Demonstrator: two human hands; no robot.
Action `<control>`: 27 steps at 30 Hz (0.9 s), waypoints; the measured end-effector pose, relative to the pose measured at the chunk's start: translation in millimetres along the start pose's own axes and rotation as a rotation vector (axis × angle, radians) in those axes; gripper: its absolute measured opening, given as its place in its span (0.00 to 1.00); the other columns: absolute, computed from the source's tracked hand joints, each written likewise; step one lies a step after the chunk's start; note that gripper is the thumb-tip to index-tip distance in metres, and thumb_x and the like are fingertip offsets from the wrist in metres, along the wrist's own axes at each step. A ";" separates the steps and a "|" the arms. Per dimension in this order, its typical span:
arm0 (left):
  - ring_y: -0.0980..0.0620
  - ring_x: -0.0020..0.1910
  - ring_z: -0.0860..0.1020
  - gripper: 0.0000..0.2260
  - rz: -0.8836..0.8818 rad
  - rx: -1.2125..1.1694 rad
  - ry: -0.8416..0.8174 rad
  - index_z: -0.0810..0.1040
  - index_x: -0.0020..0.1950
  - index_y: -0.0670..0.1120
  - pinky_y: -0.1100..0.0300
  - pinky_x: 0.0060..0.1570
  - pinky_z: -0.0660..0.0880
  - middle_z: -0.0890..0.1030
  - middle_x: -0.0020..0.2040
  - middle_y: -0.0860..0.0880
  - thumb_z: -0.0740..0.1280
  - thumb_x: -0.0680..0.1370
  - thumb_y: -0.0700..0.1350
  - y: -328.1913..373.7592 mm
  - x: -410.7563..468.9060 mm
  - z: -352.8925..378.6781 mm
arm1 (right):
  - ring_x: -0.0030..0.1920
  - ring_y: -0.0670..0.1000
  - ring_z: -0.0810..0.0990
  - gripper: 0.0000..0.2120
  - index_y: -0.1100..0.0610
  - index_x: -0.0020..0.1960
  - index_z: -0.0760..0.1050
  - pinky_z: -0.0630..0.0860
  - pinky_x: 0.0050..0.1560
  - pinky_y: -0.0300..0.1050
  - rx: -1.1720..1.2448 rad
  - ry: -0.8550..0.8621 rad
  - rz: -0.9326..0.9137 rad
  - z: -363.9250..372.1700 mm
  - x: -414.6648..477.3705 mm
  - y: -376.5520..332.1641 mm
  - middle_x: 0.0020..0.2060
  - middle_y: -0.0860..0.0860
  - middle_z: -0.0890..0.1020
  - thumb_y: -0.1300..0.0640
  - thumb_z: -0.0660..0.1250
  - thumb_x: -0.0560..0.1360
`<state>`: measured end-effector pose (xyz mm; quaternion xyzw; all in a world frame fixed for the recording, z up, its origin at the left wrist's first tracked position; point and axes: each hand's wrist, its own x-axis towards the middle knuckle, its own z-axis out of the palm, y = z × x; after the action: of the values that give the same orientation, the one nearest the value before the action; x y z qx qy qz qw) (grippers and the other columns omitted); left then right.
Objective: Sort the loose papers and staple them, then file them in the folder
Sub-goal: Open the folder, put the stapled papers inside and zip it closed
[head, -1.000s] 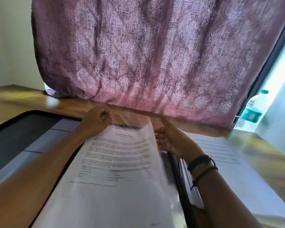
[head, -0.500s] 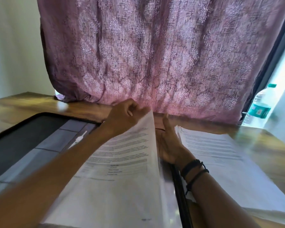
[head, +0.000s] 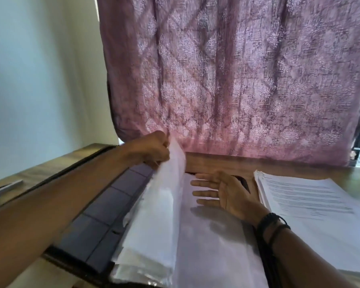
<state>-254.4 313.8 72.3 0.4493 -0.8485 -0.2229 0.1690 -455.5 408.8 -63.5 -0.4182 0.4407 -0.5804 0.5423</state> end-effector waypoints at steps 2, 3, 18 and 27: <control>0.45 0.35 0.79 0.06 -0.073 0.033 0.037 0.78 0.51 0.35 0.54 0.32 0.81 0.80 0.45 0.36 0.66 0.74 0.33 -22.2 -0.8 -20.0 | 0.58 0.63 0.80 0.24 0.61 0.65 0.75 0.77 0.61 0.59 -0.048 -0.005 -0.027 2.4 -1.5 0.7 0.59 0.58 0.81 0.46 0.56 0.78; 0.44 0.34 0.79 0.05 -0.096 0.051 0.069 0.78 0.49 0.35 0.53 0.34 0.81 0.80 0.44 0.36 0.65 0.74 0.32 -33.3 -2.6 -29.5 | 0.58 0.64 0.80 0.23 0.61 0.64 0.75 0.76 0.61 0.59 -0.070 -0.004 -0.035 3.9 -0.7 1.5 0.58 0.59 0.82 0.47 0.56 0.78; 0.42 0.65 0.70 0.21 -0.161 0.478 0.417 0.68 0.71 0.52 0.48 0.63 0.69 0.72 0.65 0.44 0.64 0.78 0.53 -156.9 10.1 -45.2 | 0.61 0.51 0.77 0.18 0.54 0.68 0.74 0.67 0.58 0.39 -1.100 0.371 -0.246 -2.2 8.3 18.9 0.63 0.50 0.79 0.53 0.65 0.79; 0.43 0.64 0.72 0.24 0.320 0.231 0.311 0.68 0.71 0.46 0.49 0.62 0.70 0.74 0.65 0.43 0.60 0.74 0.47 -94.2 67.3 54.4 | 0.52 0.54 0.76 0.12 0.57 0.49 0.70 0.68 0.48 0.46 -1.462 0.321 -0.071 -12.3 11.2 20.1 0.48 0.50 0.75 0.51 0.53 0.80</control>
<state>-252.5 222.9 -17.7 0.3545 -0.8924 -0.0228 0.2783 -462.8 397.9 -86.1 -0.5962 0.7739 -0.2105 0.0360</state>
